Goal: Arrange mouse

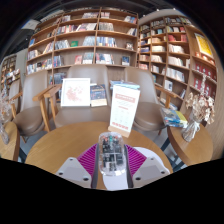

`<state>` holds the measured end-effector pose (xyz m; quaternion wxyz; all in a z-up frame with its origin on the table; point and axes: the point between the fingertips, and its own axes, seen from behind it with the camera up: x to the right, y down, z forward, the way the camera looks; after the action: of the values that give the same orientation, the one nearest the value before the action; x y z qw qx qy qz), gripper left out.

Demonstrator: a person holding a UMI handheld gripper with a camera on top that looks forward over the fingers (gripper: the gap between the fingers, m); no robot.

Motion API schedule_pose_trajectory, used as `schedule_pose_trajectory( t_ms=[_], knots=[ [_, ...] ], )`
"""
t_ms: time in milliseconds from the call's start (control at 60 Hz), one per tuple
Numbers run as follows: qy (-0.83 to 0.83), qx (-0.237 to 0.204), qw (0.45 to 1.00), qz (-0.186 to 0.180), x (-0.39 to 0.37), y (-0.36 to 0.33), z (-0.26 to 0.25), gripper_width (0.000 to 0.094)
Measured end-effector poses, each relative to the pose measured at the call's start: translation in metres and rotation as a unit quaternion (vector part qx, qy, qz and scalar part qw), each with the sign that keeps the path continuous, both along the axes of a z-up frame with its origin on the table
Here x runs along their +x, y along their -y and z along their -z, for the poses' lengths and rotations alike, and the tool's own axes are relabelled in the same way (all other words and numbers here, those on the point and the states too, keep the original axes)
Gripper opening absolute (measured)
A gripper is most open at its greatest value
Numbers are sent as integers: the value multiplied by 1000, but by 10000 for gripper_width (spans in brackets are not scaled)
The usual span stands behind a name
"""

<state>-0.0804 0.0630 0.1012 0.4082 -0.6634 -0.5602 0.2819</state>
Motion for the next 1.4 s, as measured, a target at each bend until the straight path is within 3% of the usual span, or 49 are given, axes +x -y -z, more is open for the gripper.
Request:
schedule_pose_trajectory(
  t_ms=[200,350,450,600,650,733,767,917,1183,1400],
  knots=[
    [49,-6,998,37,15,-88,72,403],
    [72,-36,996,34,23,-96,113,404],
    [62,-22,997,29,23,-98,114,425],
    [62,-8,998,21,22,-99,112,510],
    [63,-4,998,23,23,-102,112,601],
    [66,11,997,42,30,-114,107,865],
    [66,7,997,42,32,-112,105,830],
    [49,-35,998,34,63,-92,72,849],
    [-12,-26,1000,13,199,-38,-22,855],
    [-28,-13,999,-10,296,0,-44,852]
  ],
)
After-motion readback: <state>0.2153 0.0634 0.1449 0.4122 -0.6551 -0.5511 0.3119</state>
